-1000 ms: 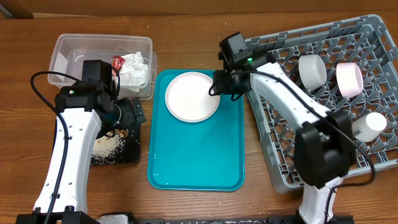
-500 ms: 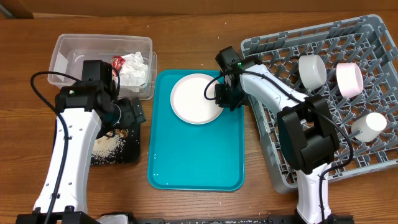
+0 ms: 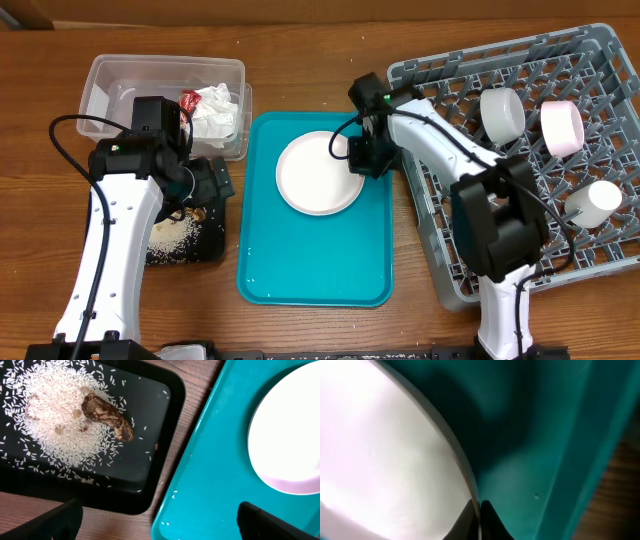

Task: Sort waste into correct bins and load items into the dishwasher
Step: 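Grasp the white plate's right rim with the right gripper, then lift the white plate and carry it into the rack's back area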

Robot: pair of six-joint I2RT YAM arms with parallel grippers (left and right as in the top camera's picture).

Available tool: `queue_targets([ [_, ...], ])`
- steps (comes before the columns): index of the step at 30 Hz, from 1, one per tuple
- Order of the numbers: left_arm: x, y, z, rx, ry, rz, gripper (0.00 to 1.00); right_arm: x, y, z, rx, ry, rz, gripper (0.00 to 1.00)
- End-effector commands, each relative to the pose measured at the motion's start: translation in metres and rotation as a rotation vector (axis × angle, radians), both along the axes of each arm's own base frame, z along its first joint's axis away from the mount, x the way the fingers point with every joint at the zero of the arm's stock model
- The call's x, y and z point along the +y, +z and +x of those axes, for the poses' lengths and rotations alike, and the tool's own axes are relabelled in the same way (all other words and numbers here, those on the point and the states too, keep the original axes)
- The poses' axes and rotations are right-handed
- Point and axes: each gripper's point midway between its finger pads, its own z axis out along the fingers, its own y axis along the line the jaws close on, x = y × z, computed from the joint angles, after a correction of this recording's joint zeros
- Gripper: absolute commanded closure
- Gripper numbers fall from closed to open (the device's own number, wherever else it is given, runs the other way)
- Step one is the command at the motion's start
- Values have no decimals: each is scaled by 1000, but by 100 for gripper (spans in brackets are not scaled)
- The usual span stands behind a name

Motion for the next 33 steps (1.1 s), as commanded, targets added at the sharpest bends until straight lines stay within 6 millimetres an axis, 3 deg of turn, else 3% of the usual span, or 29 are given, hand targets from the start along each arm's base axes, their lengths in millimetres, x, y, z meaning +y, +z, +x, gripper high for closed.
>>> queue_targets([
  [1,1,10,4,-36,1,1,0,-15,103,36,-305,-13,-18,96],
  [2,0,10,4,-36,1,1,0,-21,116,39,-350,-24,-44,96],
  [3,1,10,4,-36,1,1,0,-38,141,45,-447,-56,-112,96],
  [6,1,10,4,-36,1,1,0,-81,188,52,-620,-143,-291,96],
  [7,0,10,4,-36,1,1,0,-107,212,53,-699,-199,-404,96],
  [12,1,10,4,-36,1,1,0,-162,249,50,-819,-330,-721,96],
  [16,1,10,4,-36,1,1,0,-190,269,45,-882,-444,-873,96],
  [20,1,10,4,-36,1,1,0,-209,266,46,-856,-477,-902,96],
  [28,1,10,4,-36,1,1,0,-229,192,41,-652,-486,-791,96],
  [33,1,10,4,-36,1,1,0,-225,162,33,-586,-482,-763,96],
])
